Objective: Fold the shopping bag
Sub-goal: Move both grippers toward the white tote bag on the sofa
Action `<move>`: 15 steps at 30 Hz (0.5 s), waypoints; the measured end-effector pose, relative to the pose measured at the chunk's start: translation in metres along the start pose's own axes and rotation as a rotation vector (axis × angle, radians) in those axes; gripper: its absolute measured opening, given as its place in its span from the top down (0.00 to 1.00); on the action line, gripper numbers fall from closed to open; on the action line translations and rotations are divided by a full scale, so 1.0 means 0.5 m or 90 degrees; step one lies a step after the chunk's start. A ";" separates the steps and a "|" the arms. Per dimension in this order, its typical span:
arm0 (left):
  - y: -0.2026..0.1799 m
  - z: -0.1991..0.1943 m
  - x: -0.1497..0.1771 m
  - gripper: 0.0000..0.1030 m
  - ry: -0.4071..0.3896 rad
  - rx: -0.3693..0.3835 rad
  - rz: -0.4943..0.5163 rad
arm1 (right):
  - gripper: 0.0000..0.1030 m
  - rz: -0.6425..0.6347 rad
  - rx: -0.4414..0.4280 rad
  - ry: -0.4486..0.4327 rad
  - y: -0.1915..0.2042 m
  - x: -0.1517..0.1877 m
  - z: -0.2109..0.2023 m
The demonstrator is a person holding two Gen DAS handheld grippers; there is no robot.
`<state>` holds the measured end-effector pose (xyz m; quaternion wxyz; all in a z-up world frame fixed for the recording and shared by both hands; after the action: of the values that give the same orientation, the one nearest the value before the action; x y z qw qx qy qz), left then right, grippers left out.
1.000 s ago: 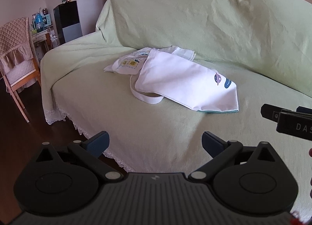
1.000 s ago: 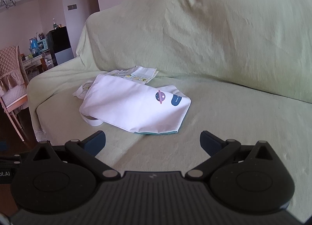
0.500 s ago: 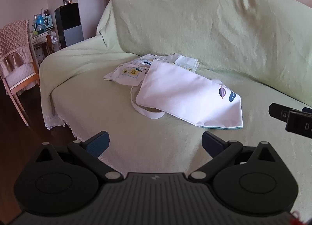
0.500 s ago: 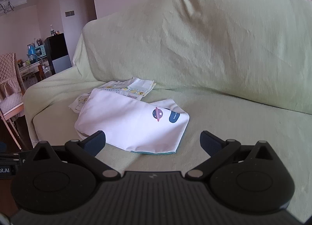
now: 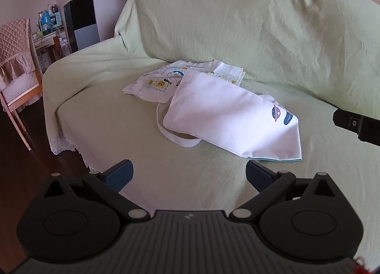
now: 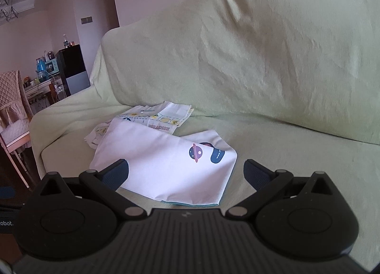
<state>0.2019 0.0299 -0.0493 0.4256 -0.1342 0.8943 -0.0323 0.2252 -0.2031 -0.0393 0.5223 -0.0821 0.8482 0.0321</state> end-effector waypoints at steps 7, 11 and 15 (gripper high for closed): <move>0.003 0.044 -0.038 0.02 -0.005 -0.007 0.006 | 0.01 -0.001 0.003 0.020 -0.024 0.023 0.039; -0.009 0.067 -0.057 0.02 -0.010 -0.003 0.015 | 0.01 -0.001 0.009 0.032 -0.018 0.039 0.050; -0.022 0.094 -0.067 0.02 -0.005 0.006 0.021 | 0.01 -0.004 0.011 0.038 -0.024 0.044 0.074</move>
<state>0.2607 0.0309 -0.0520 0.4305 -0.1176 0.8944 -0.0293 0.2503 -0.2123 -0.0754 0.4972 -0.0809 0.8636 0.0206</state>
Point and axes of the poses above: each gripper's, at about its wrist camera, not at the fingertips, and z roughly the way its jaws point, y to its left, x to its underside, the point moved 10 cm from there along z, roughly the way its jaws point, and after that the axes turned 15 degrees about -z, right-handed, at the moved point
